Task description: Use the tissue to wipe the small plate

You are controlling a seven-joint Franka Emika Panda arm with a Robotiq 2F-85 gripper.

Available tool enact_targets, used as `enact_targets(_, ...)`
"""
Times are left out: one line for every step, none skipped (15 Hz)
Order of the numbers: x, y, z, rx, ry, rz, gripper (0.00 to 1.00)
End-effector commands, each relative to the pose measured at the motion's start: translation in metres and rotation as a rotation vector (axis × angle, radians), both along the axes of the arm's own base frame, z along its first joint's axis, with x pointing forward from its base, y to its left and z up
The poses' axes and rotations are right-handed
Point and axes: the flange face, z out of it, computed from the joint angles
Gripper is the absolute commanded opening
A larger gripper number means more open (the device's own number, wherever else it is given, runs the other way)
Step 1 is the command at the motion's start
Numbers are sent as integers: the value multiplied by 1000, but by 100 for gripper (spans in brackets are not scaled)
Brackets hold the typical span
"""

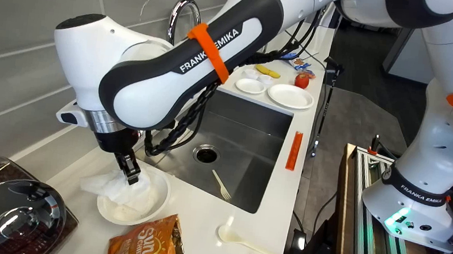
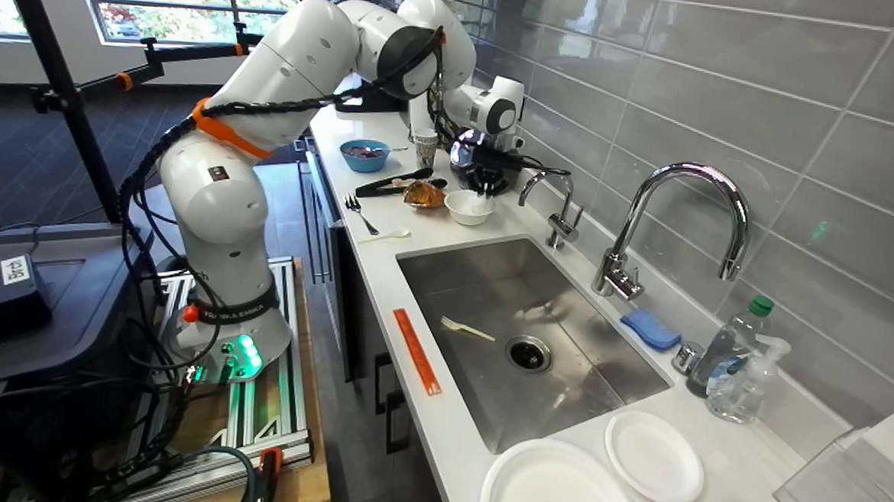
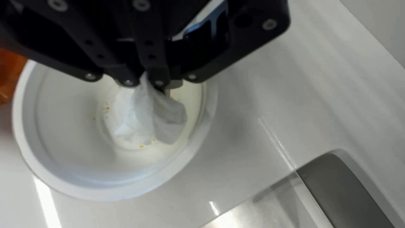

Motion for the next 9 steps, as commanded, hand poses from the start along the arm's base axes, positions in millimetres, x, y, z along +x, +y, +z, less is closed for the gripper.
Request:
enact_targets(-6,-2,-9,-64,19,-11,1)
enact_targets(-11,1,-9,-54,59,23,1)
enact_targets(-15,3,-9,-45,92,48,1)
enact_targets(-19,5,-11,-45,123,71,1)
enact_targets(-22,10,-11,-29,151,104,1)
enact_targets(-24,15,-11,-3,168,131,1)
enact_targets(-25,19,-10,8,175,143,1)
enact_targets(-23,22,-9,28,164,144,1)
enact_targets(-22,23,-8,42,153,138,1)
